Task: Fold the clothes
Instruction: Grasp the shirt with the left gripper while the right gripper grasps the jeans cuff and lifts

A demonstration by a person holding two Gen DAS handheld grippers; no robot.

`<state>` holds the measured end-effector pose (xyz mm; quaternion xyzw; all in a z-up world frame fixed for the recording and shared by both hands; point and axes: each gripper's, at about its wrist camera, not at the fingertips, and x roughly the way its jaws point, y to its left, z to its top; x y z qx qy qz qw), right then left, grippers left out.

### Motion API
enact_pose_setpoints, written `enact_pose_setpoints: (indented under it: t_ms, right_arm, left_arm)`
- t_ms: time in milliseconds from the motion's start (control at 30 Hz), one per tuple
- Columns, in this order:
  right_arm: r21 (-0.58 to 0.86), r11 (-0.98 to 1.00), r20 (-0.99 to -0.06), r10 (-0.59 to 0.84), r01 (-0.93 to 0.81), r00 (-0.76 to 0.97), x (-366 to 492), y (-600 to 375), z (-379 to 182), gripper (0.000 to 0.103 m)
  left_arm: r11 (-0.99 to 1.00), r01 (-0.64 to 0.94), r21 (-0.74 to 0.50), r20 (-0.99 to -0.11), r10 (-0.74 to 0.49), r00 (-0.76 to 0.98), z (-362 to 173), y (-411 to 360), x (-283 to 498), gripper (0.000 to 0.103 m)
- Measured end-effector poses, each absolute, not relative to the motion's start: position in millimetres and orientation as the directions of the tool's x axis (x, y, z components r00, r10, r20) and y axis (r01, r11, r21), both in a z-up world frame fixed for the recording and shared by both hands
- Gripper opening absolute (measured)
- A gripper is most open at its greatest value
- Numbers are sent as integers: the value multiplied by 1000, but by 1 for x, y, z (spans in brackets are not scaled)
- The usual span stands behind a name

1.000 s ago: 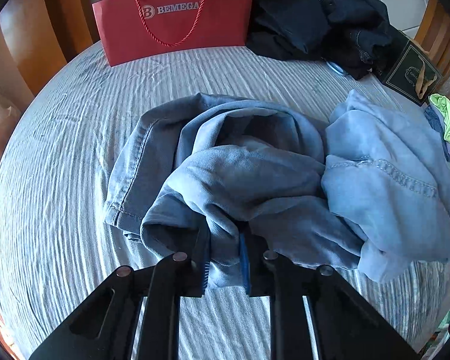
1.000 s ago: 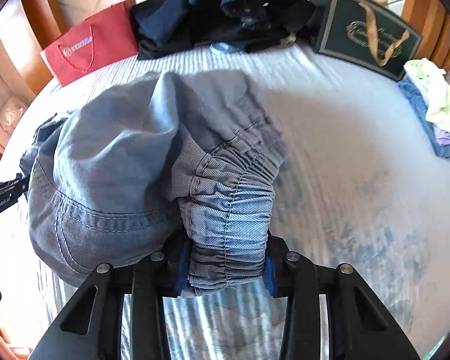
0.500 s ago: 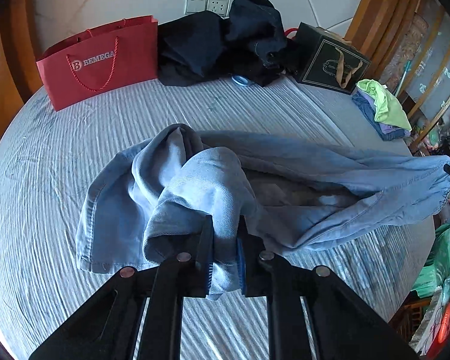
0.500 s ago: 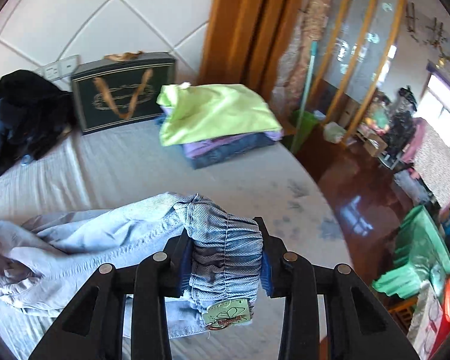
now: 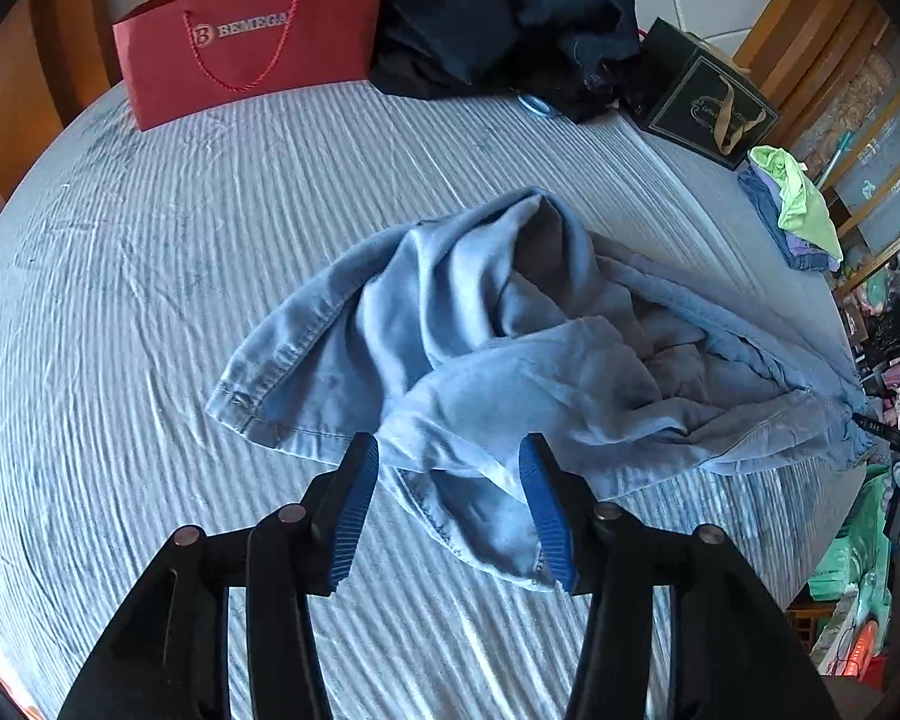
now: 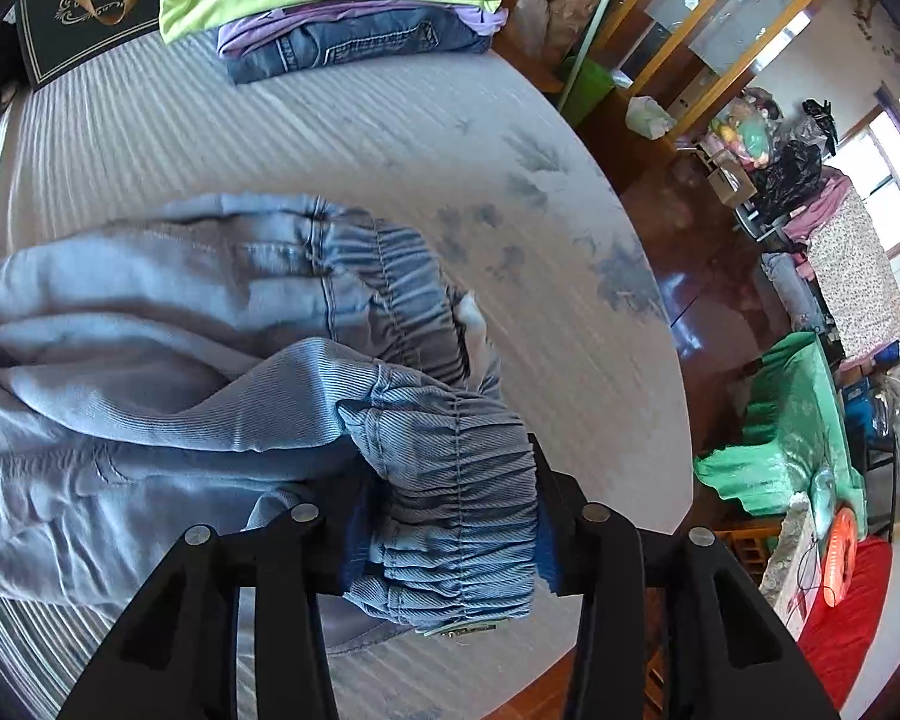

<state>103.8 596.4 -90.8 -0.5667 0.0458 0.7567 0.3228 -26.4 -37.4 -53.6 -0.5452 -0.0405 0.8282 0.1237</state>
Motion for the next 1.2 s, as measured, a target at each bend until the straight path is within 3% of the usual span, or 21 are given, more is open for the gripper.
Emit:
enact_pose_setpoints:
  t_ms: [33, 233, 400, 700, 767, 800, 833, 867, 900, 933, 967, 1000, 1033, 1100, 1200]
  right_arm:
    - [-277, -796, -893, 420, -539, -162, 106, 597, -88, 62]
    - [-161, -839, -880, 360, -520, -309, 97, 607, -37, 78]
    - [-102, -842, -889, 316, -530, -331, 79, 634, -25, 78]
    - [43, -844, -950, 131, -534, -283, 41, 666, -82, 79]
    - [69, -841, -957, 96, -537, -274, 36, 667, -97, 86]
    - [90, -838, -961, 69, -539, -268, 33, 668, -104, 93]
    - [114, -834, -965, 38, -540, -261, 30, 669, -111, 93]
    - [131, -829, -967, 13, -543, -254, 27, 668, -118, 91]
    - [140, -829, -969, -2, -541, -247, 24, 665, -123, 67]
    - [112, -840, -972, 18, -531, -234, 20, 658, -125, 57]
    - [64, -858, -972, 62, -509, -227, 14, 649, -123, 53]
    - [13, -876, -968, 110, -482, -225, 9, 638, -119, 44]
    - [-50, -892, -957, 172, -450, -234, 3, 627, -111, 42]
    - [-175, -903, -905, 305, -391, -298, -6, 603, -85, 41]
    - [-193, -901, -781, 381, -389, -495, -7, 583, -29, 40]
  left_arm:
    - [-973, -143, -183, -891, 226, -394, -49, -45, -30, 59]
    - [-986, -119, -120, -899, 159, -408, -63, -52, -69, 59]
    - [-992, -113, -55, -924, 93, -371, -97, -50, -100, 59]
    - [-990, -137, -15, -932, 64, -356, -132, -42, -112, 59]
    - [-991, -136, 4, -927, 48, -373, -136, -40, -113, 69]
    - [-992, -128, 3, -926, 46, -375, -136, -41, -112, 71]
    - [-993, -118, -1, -926, 45, -375, -136, -41, -112, 71]
    - [-994, -109, -4, -926, 45, -375, -136, -42, -112, 68]
    - [-995, -99, -8, -926, 45, -375, -136, -42, -112, 62]
    - [-995, -95, -4, -923, 40, -382, -133, -41, -111, 27]
    - [-996, -88, 3, -925, 30, -379, -130, -40, -110, 4]
    - [-997, -70, 28, -923, 1, -386, -124, -40, -111, 4]
    - [-998, -46, 49, -908, -25, -418, -114, -43, -110, 4]
    - [-998, 14, 64, -867, -63, -495, -86, -55, -108, 4]
    - [-992, 115, 46, -793, -107, -599, -36, -85, -108, 4]
